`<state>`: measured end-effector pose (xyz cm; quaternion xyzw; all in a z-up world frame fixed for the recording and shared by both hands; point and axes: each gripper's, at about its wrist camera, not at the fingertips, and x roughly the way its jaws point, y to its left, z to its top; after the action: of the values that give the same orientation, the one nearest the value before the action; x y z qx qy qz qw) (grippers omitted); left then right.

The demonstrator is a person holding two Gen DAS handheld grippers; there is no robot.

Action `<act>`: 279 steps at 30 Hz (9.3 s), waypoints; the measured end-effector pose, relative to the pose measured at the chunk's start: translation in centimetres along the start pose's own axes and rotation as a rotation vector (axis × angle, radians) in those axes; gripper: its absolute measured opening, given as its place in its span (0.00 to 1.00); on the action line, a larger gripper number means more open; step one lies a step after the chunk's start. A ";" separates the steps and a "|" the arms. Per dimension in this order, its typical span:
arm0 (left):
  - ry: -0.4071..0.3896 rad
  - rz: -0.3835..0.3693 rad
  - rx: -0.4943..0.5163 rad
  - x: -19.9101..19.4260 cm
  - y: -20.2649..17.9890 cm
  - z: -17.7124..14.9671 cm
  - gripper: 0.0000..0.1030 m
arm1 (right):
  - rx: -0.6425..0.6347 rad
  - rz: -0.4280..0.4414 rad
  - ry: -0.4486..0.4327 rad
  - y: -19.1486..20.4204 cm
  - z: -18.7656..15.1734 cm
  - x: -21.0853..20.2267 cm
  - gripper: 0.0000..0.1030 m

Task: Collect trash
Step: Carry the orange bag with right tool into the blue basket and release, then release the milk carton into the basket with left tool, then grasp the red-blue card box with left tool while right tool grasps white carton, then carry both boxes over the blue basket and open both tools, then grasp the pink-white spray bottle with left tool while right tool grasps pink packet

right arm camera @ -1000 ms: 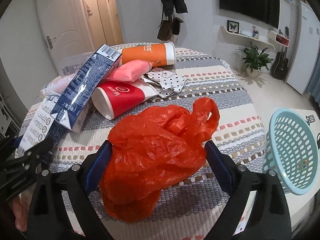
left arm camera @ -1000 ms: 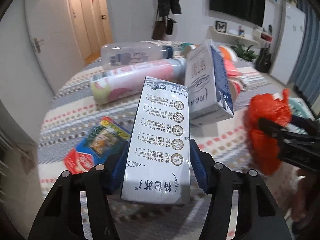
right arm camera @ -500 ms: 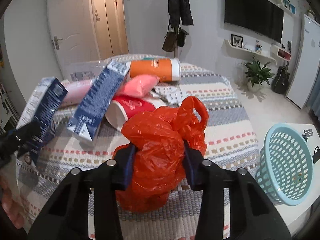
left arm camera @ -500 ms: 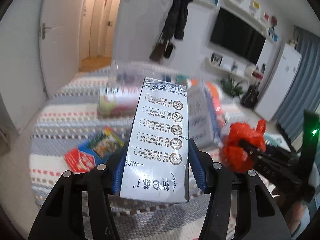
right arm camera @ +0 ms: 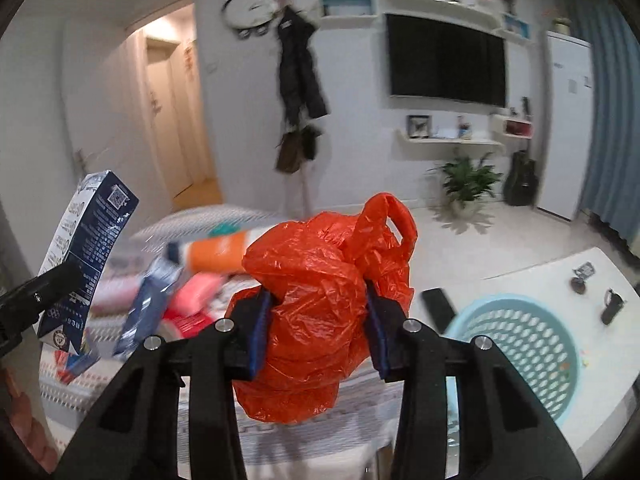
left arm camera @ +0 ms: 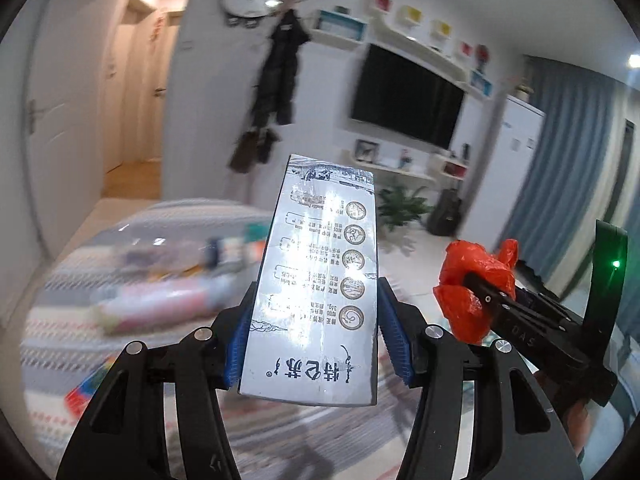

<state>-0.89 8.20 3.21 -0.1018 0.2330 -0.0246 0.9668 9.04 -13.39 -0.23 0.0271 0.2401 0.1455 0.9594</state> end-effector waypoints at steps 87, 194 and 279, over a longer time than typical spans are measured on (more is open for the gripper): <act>0.166 0.342 -0.101 -2.2 18.2 -6.2 0.73 | -0.166 0.171 0.220 16.9 -3.0 6.4 0.74; 0.368 -0.371 0.206 22.3 -22.1 -4.2 0.57 | 0.366 -0.325 0.267 -24.1 -5.3 5.0 0.51; 0.337 -0.025 -0.074 7.1 11.3 -2.1 0.72 | -0.130 0.150 0.258 8.7 -1.1 9.8 0.82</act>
<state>4.51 18.21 -4.12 -0.1347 0.3912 -0.0448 0.9093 14.44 -2.25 -4.57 -0.0361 0.3486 0.2341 0.9068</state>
